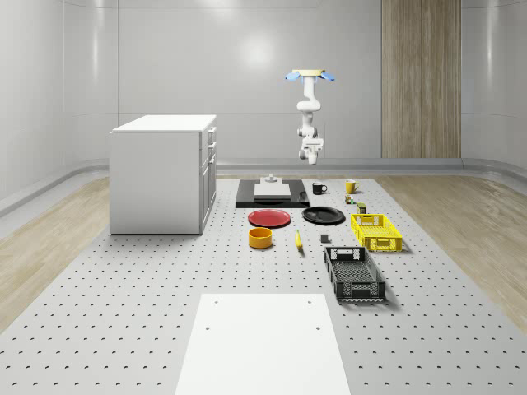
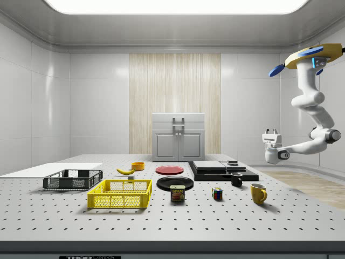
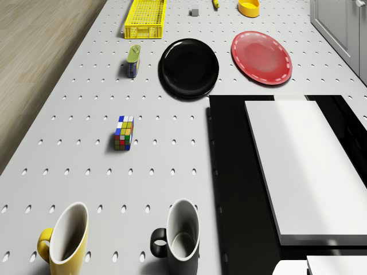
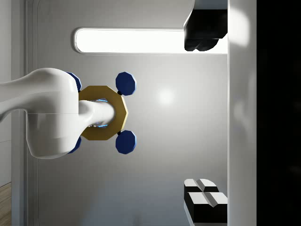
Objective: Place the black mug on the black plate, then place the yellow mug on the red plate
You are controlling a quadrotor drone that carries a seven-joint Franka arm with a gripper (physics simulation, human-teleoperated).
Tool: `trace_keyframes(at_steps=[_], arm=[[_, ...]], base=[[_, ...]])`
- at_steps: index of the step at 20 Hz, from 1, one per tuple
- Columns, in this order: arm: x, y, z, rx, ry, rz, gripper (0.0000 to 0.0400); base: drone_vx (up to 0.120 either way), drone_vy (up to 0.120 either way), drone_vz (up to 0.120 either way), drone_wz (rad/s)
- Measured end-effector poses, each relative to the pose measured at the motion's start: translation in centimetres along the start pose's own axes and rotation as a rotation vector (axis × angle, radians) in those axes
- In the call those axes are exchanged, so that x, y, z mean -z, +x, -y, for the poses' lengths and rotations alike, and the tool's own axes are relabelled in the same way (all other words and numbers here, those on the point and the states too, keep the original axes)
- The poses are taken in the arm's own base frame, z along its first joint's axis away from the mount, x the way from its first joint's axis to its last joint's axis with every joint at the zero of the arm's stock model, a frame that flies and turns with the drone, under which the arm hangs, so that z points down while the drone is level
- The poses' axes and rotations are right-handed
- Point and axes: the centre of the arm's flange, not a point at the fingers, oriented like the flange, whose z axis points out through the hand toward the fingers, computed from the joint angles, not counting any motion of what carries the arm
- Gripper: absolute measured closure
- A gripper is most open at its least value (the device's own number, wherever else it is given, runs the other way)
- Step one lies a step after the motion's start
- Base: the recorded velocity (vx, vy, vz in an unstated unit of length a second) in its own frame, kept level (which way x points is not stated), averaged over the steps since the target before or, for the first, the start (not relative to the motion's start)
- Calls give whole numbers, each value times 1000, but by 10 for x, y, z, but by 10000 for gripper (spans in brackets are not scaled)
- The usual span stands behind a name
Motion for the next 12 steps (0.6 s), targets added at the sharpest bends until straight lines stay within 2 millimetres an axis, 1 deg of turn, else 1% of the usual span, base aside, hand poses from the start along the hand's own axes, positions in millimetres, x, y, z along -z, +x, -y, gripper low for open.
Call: trace_keyframes(at_steps=[1, 6, 7, 8, 9, 12], arm=[[1, 0, 0, 0, 1, -1, 0], [3, 0, 0, 0, 3, -3, 0], [3, 0, 0, 0, 4, -4, 0], [3, 0, 0, 0, 4, -5, 0], [3, 0, 0, 0, 5, -5, 0], [3, 0, 0, 0, 6, -7, 0]], base=[[120, 0, -40, 0], [120, 0, -120, 0], [80, 0, -120, 0], [0, 0, -80, 0], [0, 0, 0, 0], [0, 0, -107, 0]])
